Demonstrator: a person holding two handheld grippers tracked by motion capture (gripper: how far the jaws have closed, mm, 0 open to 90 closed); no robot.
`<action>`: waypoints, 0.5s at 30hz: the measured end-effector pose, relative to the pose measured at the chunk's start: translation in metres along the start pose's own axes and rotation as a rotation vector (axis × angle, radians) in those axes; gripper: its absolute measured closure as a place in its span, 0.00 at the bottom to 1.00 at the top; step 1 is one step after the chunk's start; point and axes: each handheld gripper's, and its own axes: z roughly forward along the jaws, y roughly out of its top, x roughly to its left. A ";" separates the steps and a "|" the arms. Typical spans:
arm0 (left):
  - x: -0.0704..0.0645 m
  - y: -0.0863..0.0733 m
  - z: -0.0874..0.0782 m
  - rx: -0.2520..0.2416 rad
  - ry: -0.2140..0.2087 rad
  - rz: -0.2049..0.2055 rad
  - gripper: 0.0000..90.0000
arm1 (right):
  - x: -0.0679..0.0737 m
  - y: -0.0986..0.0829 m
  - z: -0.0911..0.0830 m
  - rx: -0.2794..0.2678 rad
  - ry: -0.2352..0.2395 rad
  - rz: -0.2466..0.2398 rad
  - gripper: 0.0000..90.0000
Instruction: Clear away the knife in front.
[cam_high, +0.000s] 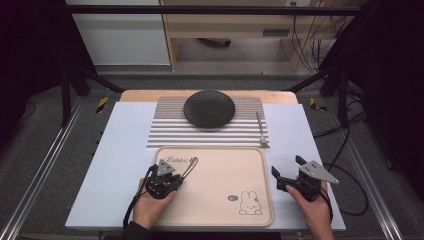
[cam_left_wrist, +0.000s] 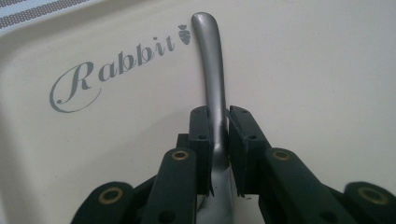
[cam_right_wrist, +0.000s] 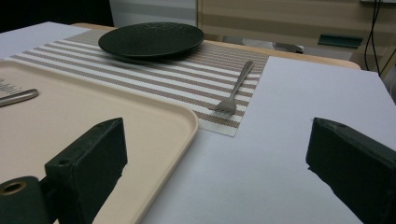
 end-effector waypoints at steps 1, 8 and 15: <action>0.000 0.000 0.000 0.000 0.003 0.003 0.89 | 0.000 0.000 0.000 0.001 0.000 0.001 0.06; -0.001 -0.002 -0.001 -0.004 0.010 0.005 0.89 | 0.001 0.000 0.001 0.005 0.001 -0.003 0.06; 0.000 -0.003 -0.002 -0.029 0.012 0.005 0.89 | 0.001 -0.001 0.001 0.010 0.002 -0.002 0.06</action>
